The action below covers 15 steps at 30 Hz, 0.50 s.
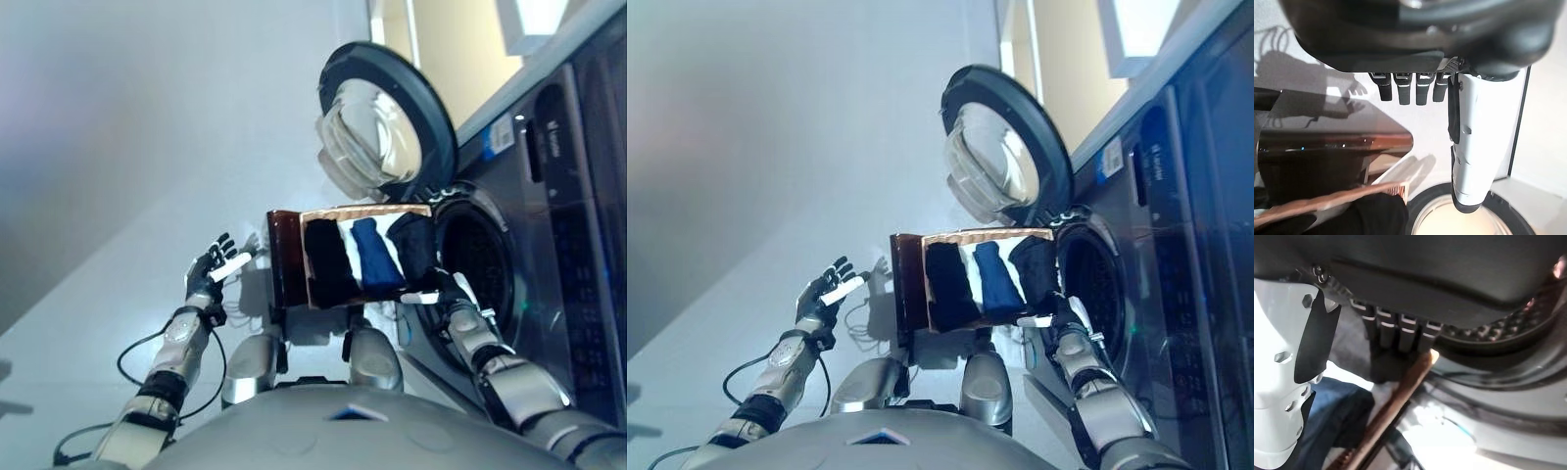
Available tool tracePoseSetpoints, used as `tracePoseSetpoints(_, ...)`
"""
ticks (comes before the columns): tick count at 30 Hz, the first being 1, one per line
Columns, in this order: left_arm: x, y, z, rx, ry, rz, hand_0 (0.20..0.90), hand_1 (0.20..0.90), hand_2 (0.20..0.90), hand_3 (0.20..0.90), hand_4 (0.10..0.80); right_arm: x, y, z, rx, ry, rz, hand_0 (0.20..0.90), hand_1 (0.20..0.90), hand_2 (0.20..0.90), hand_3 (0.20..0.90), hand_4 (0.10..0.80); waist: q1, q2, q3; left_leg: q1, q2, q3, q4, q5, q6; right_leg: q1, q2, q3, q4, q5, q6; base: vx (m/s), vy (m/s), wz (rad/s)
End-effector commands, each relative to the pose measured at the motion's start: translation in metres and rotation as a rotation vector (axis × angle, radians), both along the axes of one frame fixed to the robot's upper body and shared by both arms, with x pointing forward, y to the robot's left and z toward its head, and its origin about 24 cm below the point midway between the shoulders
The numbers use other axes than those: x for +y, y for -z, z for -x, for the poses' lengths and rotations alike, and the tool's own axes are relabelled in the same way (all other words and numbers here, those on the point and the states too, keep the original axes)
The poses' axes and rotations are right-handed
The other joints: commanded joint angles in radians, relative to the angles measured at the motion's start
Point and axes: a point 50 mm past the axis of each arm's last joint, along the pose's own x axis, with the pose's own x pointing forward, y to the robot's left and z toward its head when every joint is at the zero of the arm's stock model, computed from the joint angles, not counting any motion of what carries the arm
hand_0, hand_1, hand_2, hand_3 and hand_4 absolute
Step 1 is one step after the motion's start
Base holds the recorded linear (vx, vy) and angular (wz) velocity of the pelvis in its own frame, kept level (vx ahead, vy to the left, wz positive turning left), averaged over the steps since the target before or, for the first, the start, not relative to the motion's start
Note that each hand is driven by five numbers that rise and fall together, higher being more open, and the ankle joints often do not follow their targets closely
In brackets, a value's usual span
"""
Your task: Pick up the clothes and place them into the washing machine
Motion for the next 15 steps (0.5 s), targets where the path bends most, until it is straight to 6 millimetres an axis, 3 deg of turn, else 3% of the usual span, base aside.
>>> tracePoseSetpoints(1, 0.002, -0.036, -0.026, -0.21, 0.051, -0.017, 0.9, 0.9, 0.9, 0.9, 0.8, -0.03, -0.028, -0.021, -0.079, 0.022, 0.145, 0.9, 0.9, 0.9, 0.9, 0.8, 0.019, -0.025, 0.008, -0.097, -0.014, -0.005, 0.173, -0.1, -0.038, -0.098, -0.089, 0.017, 0.162, -0.017, 0.05, -0.005, 0.019, 0.1)
tracePoseSetpoints(15, 0.003, -0.045, -0.029, -0.243, 0.067, -0.017, 0.9, 0.9, 0.9, 0.9, 0.8, -0.028, -0.036, -0.034, -0.081, -0.039, 0.207, 0.9, 0.9, 0.9, 0.9, 0.8, 0.034, -0.019, 0.017, -0.212, -0.043, -0.013, 0.282, -0.14, -0.026, -0.172, -0.119, 0.018, 0.204, -0.022, 0.05, -0.004, 0.025, 0.06)
